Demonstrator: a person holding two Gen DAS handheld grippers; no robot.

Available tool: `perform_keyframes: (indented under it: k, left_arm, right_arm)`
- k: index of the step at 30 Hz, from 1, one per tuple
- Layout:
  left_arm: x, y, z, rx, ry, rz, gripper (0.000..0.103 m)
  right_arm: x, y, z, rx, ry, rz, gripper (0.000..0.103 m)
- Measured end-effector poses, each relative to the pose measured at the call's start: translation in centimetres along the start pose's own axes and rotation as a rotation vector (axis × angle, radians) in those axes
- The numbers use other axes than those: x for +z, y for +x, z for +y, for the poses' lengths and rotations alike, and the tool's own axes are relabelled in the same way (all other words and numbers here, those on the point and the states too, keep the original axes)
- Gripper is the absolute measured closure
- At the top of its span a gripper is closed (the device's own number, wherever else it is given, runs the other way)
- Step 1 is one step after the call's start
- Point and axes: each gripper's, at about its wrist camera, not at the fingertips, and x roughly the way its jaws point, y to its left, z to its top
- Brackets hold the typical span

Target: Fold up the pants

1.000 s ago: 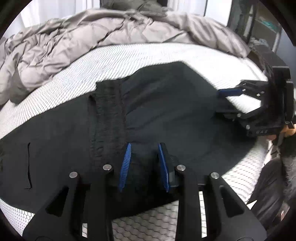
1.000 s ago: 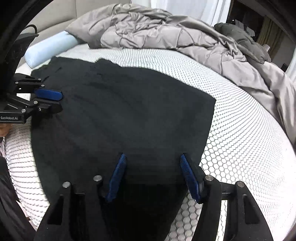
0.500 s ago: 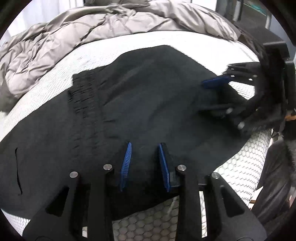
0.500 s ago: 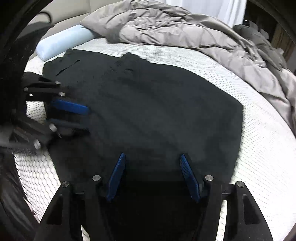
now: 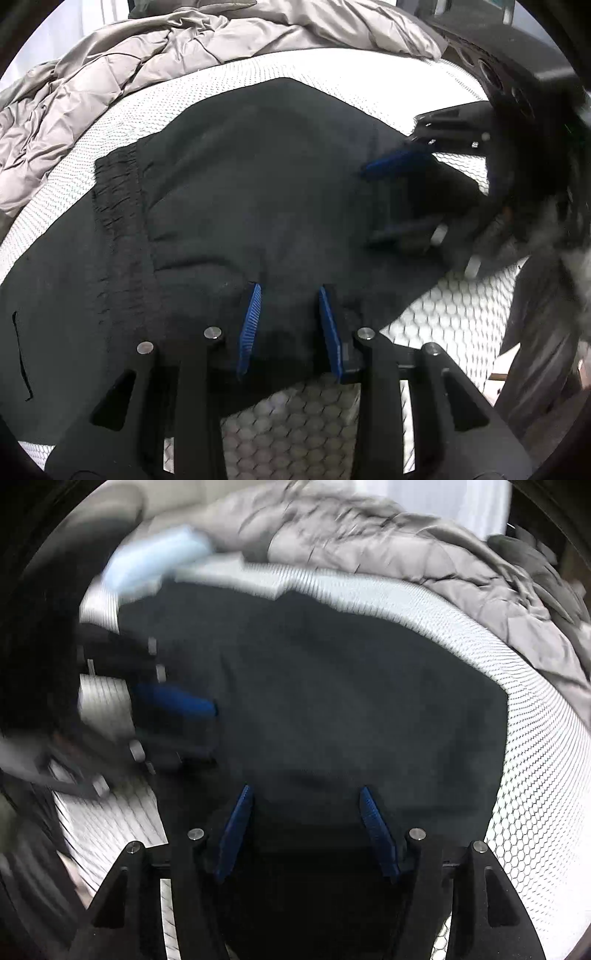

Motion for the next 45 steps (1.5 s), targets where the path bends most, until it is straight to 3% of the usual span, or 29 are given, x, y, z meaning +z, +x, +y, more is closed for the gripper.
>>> perform_keyframes:
  k: [4, 8, 10, 14, 18, 20, 22, 26, 30, 33, 37, 40, 41, 42, 45]
  left_arm:
    - [-1.3, -1.7, 1.8, 0.003, -0.063, -0.009, 0.073]
    - [-0.8, -3.8, 2.1, 0.017, -0.136, -0.093, 0.073]
    - [0.2, -4.3, 1.4, -0.011, -0.128, -0.138, 0.073]
    - [3.4, -1.7, -3.4, -0.093, -0.126, -0.173, 0.068]
    - [4.6, 1.9, -9.3, -0.099, -0.061, -0.165, 0.068]
    - [4.5, 4.1, -11.9, -0.007, 0.042, -0.097, 0.068]
    - [4.4, 4.1, -13.4, 0.055, 0.129, -0.115, 0.068]
    - [4.8, 4.4, -12.4, -0.006, 0.042, -0.084, 0.068]
    - [4.3, 4.2, -12.2, -0.012, 0.056, -0.084, 0.067]
    - [4.0, 4.4, -12.5, -0.018, 0.063, -0.087, 0.067]
    - [4.2, 4.1, -12.0, -0.058, 0.054, -0.084, 0.067]
    - [4.5, 3.1, -10.1, -0.118, 0.025, -0.077, 0.061]
    - [4.5, 2.5, -9.4, -0.13, -0.001, -0.077, 0.06]
    - [5.1, 2.3, -8.2, -0.132, -0.022, -0.082, 0.06]
    - [4.5, -0.1, -4.6, -0.086, -0.108, -0.142, 0.059]
  right_arm:
    - [-2.3, -2.7, -3.1, -0.051, 0.069, -0.003, 0.042]
    - [-5.6, -5.0, -7.5, -0.062, 0.25, 0.002, 0.04]
    - [-6.4, -6.0, -9.4, -0.012, 0.359, -0.028, 0.04]
    - [-6.4, -5.8, -10.6, 0.208, 0.498, -0.107, 0.04]
    - [-5.3, -2.0, -11.4, 0.307, 0.614, -0.056, 0.04]
    - [-4.2, -0.8, -11.3, 0.309, 0.636, -0.052, 0.04]
    - [-3.0, -0.1, -11.7, 0.3, 0.639, -0.061, 0.04]
    - [-0.7, 2.1, -13.1, 0.256, 0.638, -0.05, 0.054]
    - [2.8, 5.1, -16.6, 0.274, 0.669, -0.063, 0.075]
    - [5.0, 7.0, -19.7, 0.303, 0.7, -0.07, 0.081]
    - [8.0, 8.8, -22.1, 0.227, 0.704, -0.075, 0.081]
    - [8.3, 8.3, -22.3, 0.21, 0.717, -0.064, 0.069]
    - [7.7, 7.6, -22.1, 0.217, 0.731, -0.063, 0.059]
    - [6.8, 6.7, -21.6, 0.231, 0.745, -0.07, 0.056]
    - [2.6, 3.7, -19.2, 0.26, 0.765, -0.099, 0.056]
